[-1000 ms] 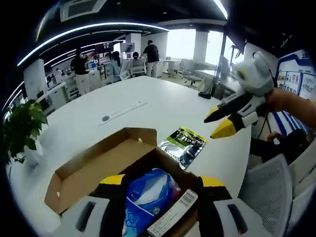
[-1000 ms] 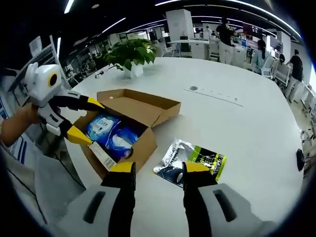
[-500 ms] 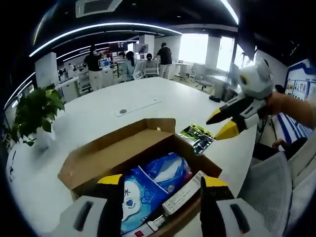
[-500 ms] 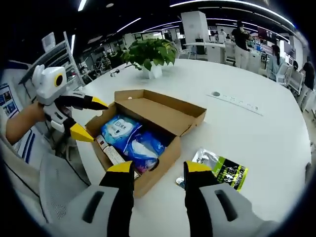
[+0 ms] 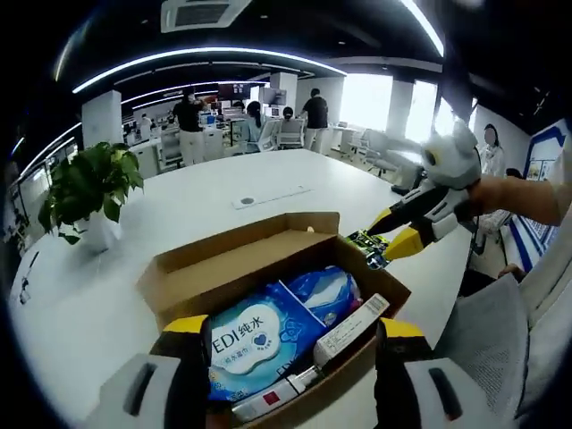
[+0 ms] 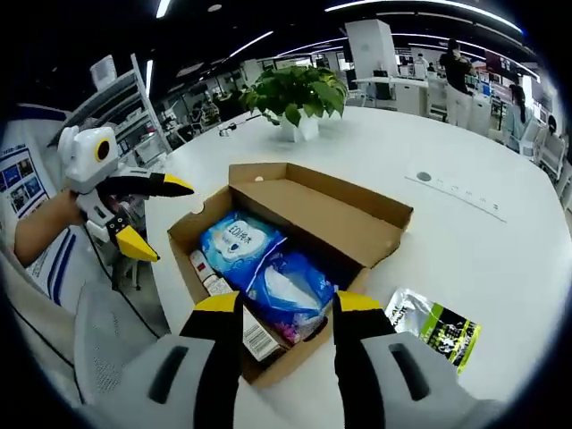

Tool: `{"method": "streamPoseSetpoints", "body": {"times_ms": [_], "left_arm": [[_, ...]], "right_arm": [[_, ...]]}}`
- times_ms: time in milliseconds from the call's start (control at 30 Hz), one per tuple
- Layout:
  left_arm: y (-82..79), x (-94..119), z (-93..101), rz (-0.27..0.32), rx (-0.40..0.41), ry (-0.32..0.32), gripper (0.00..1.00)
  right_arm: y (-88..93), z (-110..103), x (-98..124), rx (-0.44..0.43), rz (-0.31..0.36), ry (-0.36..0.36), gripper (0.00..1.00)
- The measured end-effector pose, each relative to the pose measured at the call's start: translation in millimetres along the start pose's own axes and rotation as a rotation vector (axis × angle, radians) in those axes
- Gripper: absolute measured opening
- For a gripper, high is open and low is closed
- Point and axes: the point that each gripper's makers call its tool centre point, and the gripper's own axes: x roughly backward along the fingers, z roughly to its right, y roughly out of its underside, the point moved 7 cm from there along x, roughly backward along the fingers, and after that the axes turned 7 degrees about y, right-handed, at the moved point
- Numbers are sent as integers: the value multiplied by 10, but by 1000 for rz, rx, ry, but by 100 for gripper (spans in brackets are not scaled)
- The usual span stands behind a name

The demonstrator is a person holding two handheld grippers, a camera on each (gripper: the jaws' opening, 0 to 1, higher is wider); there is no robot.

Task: Operate the shoe box by opening the lid, removing the specified soft item, and placing it in the target area until the item is outside and the box remains undamaged.

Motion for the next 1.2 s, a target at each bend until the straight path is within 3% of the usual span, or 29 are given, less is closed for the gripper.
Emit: {"method": "streamPoseSetpoints", "body": {"times_ms": [400,833,1200], "left_arm": [[203,246,-108,37,34,-41,87],[299,322,-147,57,45,-53,100],[391,341,-165,61,73,-66,100]], "right_arm": [[-76,-246,-404,63,-33,-60,35],[-114,-352,-857,76,-82,-80,32],[-74,-344,-1193,67,-128,-68,20]]}}
